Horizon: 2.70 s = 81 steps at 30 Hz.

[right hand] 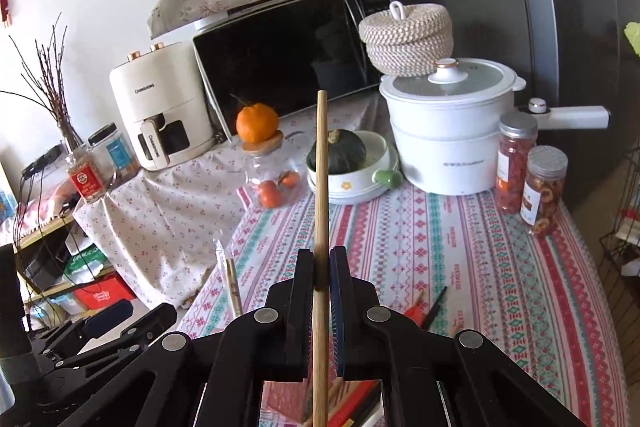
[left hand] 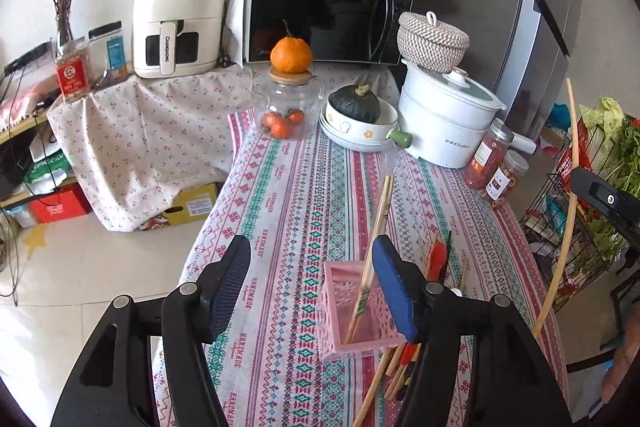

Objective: Organize utensils
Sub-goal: 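Carry the wooden chopstick to the pink basket and open the right gripper, then grasp another wooden chopstick on the table with the right gripper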

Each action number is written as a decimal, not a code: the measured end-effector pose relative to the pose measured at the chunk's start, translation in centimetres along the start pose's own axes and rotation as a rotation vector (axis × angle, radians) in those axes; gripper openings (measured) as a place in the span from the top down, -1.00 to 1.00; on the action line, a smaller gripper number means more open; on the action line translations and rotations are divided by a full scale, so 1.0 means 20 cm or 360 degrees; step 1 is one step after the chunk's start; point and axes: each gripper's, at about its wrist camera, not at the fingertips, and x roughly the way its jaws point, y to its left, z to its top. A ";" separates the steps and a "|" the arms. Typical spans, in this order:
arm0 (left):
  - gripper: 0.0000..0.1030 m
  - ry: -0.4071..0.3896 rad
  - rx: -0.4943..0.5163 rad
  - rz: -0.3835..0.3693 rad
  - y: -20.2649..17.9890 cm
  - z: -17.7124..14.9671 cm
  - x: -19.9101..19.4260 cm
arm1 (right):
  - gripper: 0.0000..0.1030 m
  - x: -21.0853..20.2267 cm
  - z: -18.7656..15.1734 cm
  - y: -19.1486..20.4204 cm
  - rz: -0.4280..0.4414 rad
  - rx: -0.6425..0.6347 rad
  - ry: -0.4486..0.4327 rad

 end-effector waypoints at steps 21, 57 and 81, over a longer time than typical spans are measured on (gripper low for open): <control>-0.29 0.0262 -0.0085 -0.0066 0.26 -0.11 0.01 | 0.88 0.21 0.00 0.31 -0.0009 -0.0071 -0.0420; -0.29 0.0334 0.0072 -0.0191 0.02 -0.14 0.03 | -0.13 0.11 -0.15 -0.29 -0.0150 0.0317 0.0414; -0.29 0.0465 0.0330 -0.0422 -0.33 -0.20 0.00 | 0.30 0.78 -0.42 -0.70 -0.0356 0.0488 0.1004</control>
